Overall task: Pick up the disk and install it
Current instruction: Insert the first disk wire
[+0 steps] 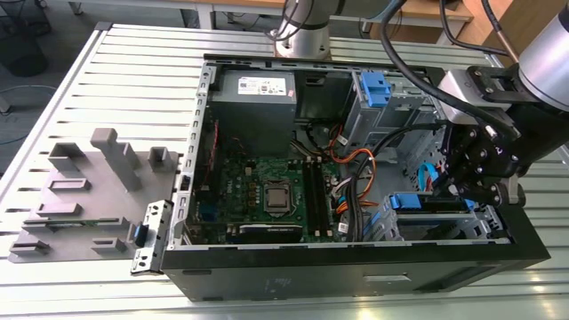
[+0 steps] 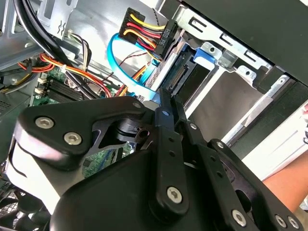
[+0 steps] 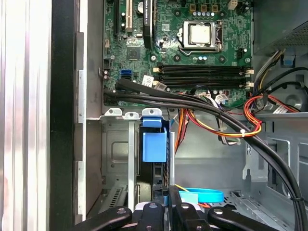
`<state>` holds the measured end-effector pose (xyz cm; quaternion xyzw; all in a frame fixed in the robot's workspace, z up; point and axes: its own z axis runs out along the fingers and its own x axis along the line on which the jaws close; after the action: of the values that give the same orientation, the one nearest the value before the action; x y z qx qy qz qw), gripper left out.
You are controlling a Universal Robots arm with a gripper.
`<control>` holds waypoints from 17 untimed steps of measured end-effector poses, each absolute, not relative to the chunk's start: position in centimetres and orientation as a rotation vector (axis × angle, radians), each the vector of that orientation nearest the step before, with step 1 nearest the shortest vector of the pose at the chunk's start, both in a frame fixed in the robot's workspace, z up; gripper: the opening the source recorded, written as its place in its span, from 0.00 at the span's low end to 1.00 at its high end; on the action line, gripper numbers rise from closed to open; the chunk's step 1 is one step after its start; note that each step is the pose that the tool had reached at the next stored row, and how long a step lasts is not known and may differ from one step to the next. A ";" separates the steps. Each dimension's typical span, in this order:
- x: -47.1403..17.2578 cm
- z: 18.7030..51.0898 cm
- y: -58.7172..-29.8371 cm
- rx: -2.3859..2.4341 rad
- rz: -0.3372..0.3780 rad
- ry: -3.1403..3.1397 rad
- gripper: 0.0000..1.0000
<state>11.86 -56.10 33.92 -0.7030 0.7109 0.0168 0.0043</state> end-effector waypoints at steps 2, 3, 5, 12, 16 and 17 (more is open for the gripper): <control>11.9 33.9 -56.2 -2.203 0.053 2.227 0.16; 11.9 33.9 -56.2 -2.202 0.053 2.227 0.16; 11.9 33.9 -56.2 -2.203 0.053 2.227 0.16; 11.9 33.7 -56.2 -2.201 0.053 2.229 0.16; 11.9 33.7 -56.2 -2.194 0.053 2.236 0.16; 11.9 33.7 -56.2 -2.193 0.053 2.236 0.16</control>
<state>11.86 -56.24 33.67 -0.7001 0.7138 0.0168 0.0043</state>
